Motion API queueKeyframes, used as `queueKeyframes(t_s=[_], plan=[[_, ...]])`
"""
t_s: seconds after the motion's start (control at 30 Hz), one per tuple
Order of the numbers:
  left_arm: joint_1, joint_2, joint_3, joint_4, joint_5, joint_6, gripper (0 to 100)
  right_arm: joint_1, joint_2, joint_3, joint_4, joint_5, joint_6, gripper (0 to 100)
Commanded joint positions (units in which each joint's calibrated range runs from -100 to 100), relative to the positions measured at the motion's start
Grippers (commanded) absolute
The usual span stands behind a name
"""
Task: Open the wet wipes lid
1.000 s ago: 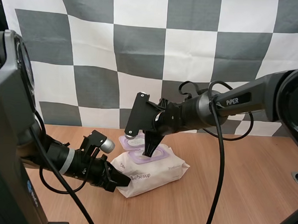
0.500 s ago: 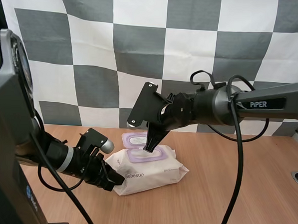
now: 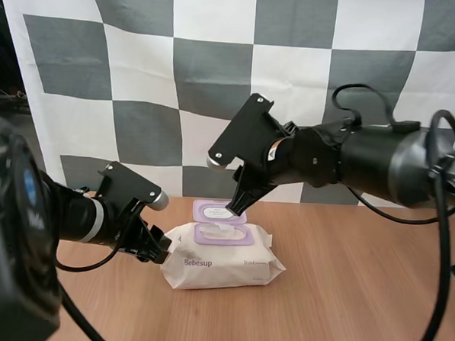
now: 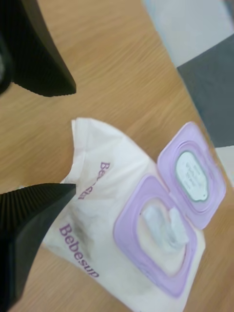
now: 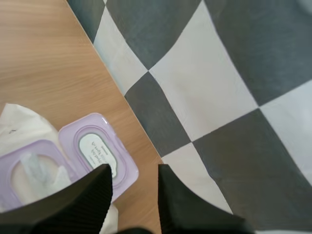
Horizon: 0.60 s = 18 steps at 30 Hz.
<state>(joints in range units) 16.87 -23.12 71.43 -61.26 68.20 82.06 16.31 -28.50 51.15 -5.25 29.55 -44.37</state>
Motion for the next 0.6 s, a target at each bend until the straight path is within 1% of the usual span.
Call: queueKeyframes(t_s=[0.0, 0.03, 0.07, 0.13, 0.17, 0.27, 0.4, 0.5, 0.53, 0.57], plan=[[0.00, -20.18, -0.01, 0.01, -4.66, -1.33, 79, -0.05, -14.02, -0.04, -2.40, 5.48, 5.40, 50], [0.00, -23.81, -0.01, -0.13, -5.40, -1.98, 69, -0.05, -16.15, -0.04, -3.10, 6.45, 6.62, 45], [0.00, -27.51, -0.01, -0.27, -5.95, -3.16, 55, -0.25, -18.84, -0.04, -3.82, 7.94, 8.17, 35], [0.00, -34.64, -0.01, -0.77, -7.30, -6.81, 20, -0.88, -22.19, -0.04, -4.16, 10.94, 9.47, 8], [0.00, -38.11, -0.01, -1.23, -7.30, -9.01, 1, -1.54, -23.40, -0.04, -4.16, 13.66, 9.57, 0], [0.00, -47.66, -0.01, -3.50, -7.30, -16.43, 0, -3.40, -26.98, -0.04, -4.16, 19.38, 10.08, 0], [0.00, -57.66, -0.01, -6.25, -6.99, -24.92, 0, -5.49, -34.05, -0.04, -3.76, 23.22, 12.16, 0], [0.00, -64.42, -0.01, -8.23, -6.57, -29.46, 0, -6.92, -40.69, 0.09, -1.91, 27.59, 13.31, 0], [0.00, -66.64, -0.01, -9.06, -6.57, -31.97, 0, -7.50, -42.49, 0.09, -1.22, 29.76, 14.31, 0], [0.00, -67.94, -0.01, -9.61, -6.57, -32.79, 0, -7.80, -43.46, 0.09, -0.77, 31.58, 15.52, 0]])
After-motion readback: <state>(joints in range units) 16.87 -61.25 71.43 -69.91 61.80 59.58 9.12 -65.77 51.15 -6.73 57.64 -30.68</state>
